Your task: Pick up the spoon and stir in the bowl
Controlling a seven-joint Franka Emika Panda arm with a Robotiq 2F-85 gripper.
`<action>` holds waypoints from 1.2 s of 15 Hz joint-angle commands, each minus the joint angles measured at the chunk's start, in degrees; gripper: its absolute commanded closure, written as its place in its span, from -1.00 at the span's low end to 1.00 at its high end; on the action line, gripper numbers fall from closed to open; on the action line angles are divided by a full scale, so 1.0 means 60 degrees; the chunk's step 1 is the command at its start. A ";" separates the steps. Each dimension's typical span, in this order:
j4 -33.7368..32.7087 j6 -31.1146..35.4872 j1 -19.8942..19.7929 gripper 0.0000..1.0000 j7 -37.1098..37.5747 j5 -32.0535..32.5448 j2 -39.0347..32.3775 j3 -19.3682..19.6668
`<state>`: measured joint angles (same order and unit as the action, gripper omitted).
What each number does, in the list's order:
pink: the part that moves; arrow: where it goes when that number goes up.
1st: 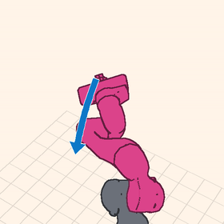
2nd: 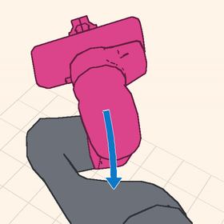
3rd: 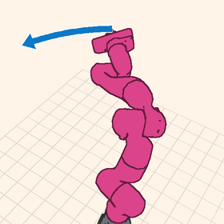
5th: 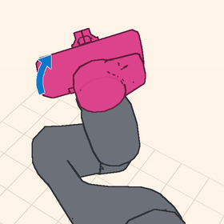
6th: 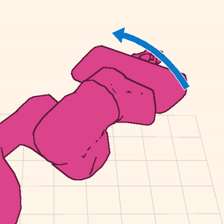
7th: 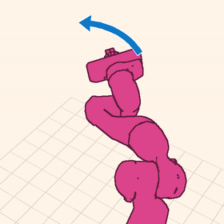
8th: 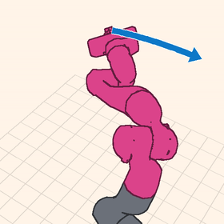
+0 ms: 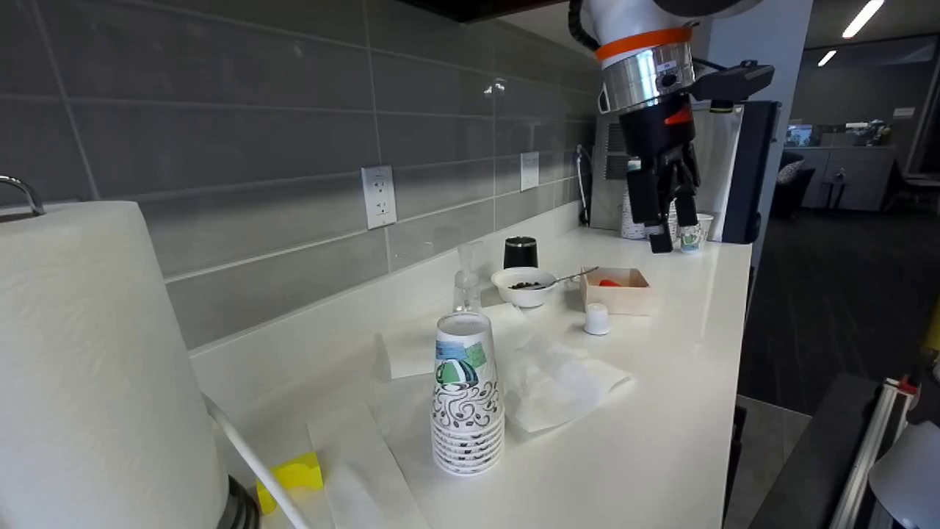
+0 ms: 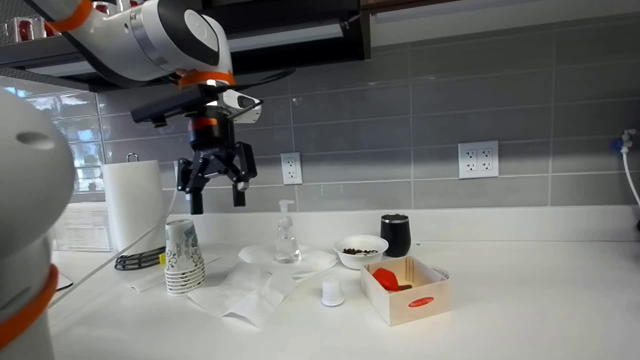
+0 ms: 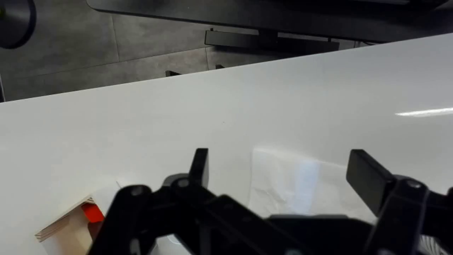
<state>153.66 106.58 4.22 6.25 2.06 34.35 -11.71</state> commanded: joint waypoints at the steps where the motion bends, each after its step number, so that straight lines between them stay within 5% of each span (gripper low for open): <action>1: -0.0020 -0.0033 0.0186 -1.00 0.0090 0.0092 -0.0022 0.0175; 10: -0.0185 -0.0124 0.0116 -1.00 -0.0140 0.0259 -0.0012 0.0301; 18: -0.1594 -0.0002 -0.0280 -1.00 -0.3176 0.1430 -0.0501 0.2139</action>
<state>148.57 106.58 3.11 -5.46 9.11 34.20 -3.11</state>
